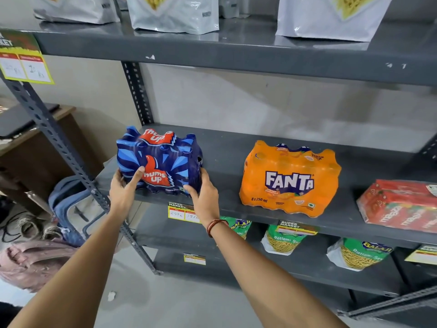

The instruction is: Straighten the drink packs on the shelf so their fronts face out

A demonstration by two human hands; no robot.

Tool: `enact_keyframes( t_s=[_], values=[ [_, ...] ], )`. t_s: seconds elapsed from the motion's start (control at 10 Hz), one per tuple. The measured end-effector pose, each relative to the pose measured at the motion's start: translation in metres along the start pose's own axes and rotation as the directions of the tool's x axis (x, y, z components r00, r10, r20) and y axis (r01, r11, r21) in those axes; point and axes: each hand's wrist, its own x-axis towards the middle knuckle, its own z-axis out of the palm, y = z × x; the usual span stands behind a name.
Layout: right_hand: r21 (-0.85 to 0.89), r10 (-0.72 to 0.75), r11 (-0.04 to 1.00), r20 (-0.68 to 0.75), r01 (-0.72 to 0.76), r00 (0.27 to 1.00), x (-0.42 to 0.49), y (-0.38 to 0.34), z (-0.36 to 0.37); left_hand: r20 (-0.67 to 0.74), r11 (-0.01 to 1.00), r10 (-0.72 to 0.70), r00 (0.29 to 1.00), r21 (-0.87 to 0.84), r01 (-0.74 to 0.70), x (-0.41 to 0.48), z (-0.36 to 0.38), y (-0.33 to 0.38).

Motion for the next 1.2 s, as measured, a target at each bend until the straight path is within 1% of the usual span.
enact_keyframes(
  t_s=[0.3, 0.5, 0.7, 0.9, 1.0, 1.1, 1.2],
  values=[
    [-0.004, 0.015, 1.000, -0.003, -0.015, 1.000, 0.000, -0.001, 0.000, 0.035, 0.999, -0.018, 0.999, -0.037, 0.020, 0.004, 0.002, -0.001],
    [-0.021, 0.012, 1.000, -0.004, -0.012, 1.000, 0.004, -0.001, -0.003, 0.033, 0.999, -0.009, 0.999, -0.049, 0.010, 0.003, 0.005, 0.002],
    [-0.010, 0.023, 1.000, -0.015, -0.023, 1.000, 0.005, 0.001, -0.001, 0.016, 1.000, -0.020, 1.000, -0.013, 0.021, 0.001, 0.005, 0.004],
    [-0.022, 0.021, 1.000, 0.000, -0.021, 1.000, 0.004, -0.001, -0.004, 0.028, 1.000, -0.019, 0.999, -0.010, 0.019, 0.000, 0.005, 0.003],
    [-0.134, -0.003, 0.991, 0.021, 0.006, 1.000, 0.001, -0.005, -0.009, 0.055, 0.999, -0.007, 0.998, -0.034, 0.009, -0.006, 0.006, 0.005],
    [-0.298, -0.155, 0.944, -0.021, 0.142, 0.988, -0.005, -0.006, -0.024, -0.152, 0.999, 0.029, 0.988, -0.034, -0.035, -0.019, 0.022, 0.007],
    [-0.378, -0.332, 0.887, -0.119, 0.267, 0.936, -0.007, -0.015, -0.043, -0.326, 0.972, 0.228, 0.917, 0.136, -0.193, -0.046, 0.049, 0.021]
  ],
)
